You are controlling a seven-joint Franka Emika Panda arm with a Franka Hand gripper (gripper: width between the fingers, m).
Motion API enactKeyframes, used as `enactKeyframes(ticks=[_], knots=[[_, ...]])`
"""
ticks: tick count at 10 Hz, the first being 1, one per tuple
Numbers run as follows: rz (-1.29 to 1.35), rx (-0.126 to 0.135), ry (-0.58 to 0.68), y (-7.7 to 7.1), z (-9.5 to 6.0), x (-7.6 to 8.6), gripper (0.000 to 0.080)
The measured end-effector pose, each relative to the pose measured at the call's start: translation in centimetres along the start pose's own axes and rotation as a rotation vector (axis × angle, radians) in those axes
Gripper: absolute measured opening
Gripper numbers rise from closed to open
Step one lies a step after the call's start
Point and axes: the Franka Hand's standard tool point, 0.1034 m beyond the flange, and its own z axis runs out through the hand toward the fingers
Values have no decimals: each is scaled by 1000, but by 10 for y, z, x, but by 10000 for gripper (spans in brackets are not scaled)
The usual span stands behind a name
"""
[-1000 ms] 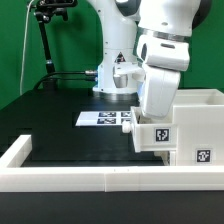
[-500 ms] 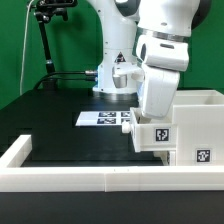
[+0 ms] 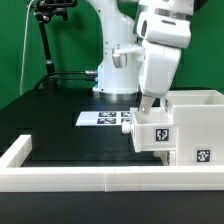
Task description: Assemble drawer
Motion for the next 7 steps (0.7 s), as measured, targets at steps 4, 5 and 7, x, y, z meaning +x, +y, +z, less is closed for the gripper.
enactKeyframes(ticks=[4, 5, 7], knots=[[-23, -11, -15, 1, -27, -36, 649], [-52, -6, -16, 1, -24, -51, 649], [-44, -2, -8, 0, -23, -52, 649]])
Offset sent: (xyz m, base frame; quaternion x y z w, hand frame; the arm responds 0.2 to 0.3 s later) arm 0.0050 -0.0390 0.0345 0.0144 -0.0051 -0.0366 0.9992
